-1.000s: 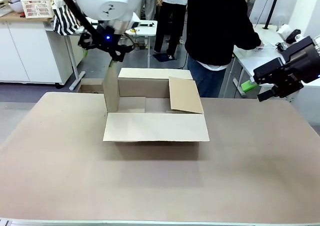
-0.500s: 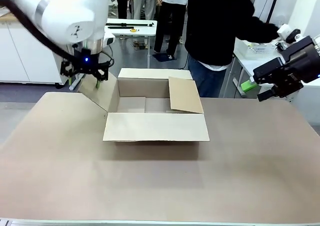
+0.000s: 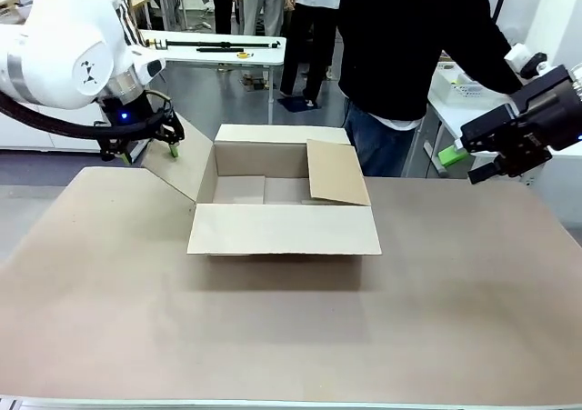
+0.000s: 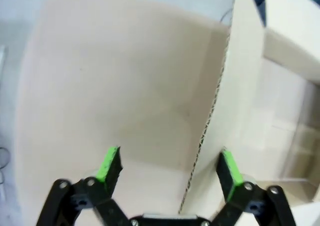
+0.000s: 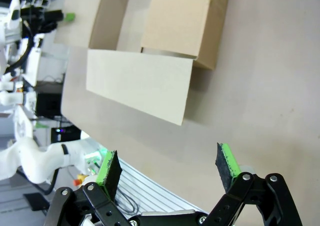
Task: Pack the gift set into the box.
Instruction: Place both hands on the side flaps of the Package Box and spread them outward.
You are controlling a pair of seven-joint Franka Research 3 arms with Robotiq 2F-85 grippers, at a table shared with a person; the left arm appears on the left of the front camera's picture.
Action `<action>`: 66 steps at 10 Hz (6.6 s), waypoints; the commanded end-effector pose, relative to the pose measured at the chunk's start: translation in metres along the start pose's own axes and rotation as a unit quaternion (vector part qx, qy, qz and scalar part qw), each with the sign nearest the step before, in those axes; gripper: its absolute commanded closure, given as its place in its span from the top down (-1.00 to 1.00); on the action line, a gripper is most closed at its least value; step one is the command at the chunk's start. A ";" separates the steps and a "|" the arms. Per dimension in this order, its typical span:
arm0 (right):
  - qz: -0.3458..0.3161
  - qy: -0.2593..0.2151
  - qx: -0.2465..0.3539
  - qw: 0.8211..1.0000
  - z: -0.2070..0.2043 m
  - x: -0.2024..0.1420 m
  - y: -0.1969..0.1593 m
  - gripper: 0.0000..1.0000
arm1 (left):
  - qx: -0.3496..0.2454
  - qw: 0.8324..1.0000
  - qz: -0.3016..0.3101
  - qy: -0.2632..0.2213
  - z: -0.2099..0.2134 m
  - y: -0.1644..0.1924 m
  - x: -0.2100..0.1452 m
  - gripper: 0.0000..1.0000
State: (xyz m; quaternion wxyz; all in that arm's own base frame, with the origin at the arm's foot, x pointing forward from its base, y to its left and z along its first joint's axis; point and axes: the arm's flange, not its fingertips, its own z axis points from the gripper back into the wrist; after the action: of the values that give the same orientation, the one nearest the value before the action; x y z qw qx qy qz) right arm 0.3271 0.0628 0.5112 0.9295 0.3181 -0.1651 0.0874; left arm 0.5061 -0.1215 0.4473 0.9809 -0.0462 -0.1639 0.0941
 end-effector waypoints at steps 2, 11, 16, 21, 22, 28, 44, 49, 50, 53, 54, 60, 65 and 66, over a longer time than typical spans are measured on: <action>0.011 -0.004 0.006 1.000 -0.001 0.003 -0.001 1.00 | 0.064 0.998 -0.007 0.010 0.000 -0.022 -0.002 1.00; 0.000 0.000 0.000 1.000 0.000 0.000 0.000 1.00 | -0.256 0.957 0.064 0.121 0.008 0.072 0.002 1.00; 0.080 0.072 0.047 0.993 -0.142 0.075 0.064 1.00 | -0.219 0.972 0.017 0.081 0.010 0.026 0.007 1.00; 0.059 0.080 0.032 0.995 -0.156 0.061 0.072 1.00 | -0.219 0.972 0.017 0.081 0.010 0.026 0.007 1.00; 0.115 0.089 -0.053 0.988 -0.181 0.084 0.097 1.00 | -0.219 0.972 0.017 0.081 0.010 0.026 0.007 1.00; 0.184 0.091 -0.355 0.912 -0.267 0.152 0.133 1.00 | -0.219 0.972 0.017 0.081 0.010 0.026 0.007 1.00; 0.134 0.029 -0.557 0.819 -0.373 0.172 0.122 1.00 | -0.219 0.972 0.017 0.081 0.010 0.026 0.007 1.00; 0.111 -0.008 -0.591 0.799 -0.331 0.179 0.117 1.00 | -0.219 0.972 0.017 0.081 0.010 0.026 0.007 1.00; 0.104 -0.021 -0.598 0.794 -0.316 0.180 0.118 1.00 | -0.219 0.972 0.017 0.081 0.010 0.026 0.007 1.00; 0.075 -0.038 -0.627 0.774 -0.281 0.192 0.108 1.00 | -0.219 0.972 0.017 0.081 0.010 0.026 0.007 1.00; 0.064 -0.037 -0.635 0.769 -0.269 0.197 0.100 1.00 | -0.219 0.972 0.017 0.081 0.010 0.026 0.007 1.00; 0.079 -0.015 -0.617 0.783 -0.277 0.204 0.109 1.00 | -0.219 0.972 0.017 0.081 0.010 0.026 0.007 1.00; -0.042 -0.002 -0.569 0.821 -0.210 0.214 0.057 1.00 | -0.219 0.972 0.017 0.081 0.010 0.026 0.007 1.00; -0.063 0.010 -0.527 0.848 -0.199 0.214 0.038 1.00 | -0.219 0.972 0.017 0.081 0.010 0.026 0.007 1.00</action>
State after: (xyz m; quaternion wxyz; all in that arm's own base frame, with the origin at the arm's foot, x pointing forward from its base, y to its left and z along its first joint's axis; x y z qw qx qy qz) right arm 0.5765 0.2501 0.4716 0.9467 -0.2631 -0.1715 -0.0712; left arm 0.5058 -0.0946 0.4533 0.9529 -0.2794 -0.1004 0.0623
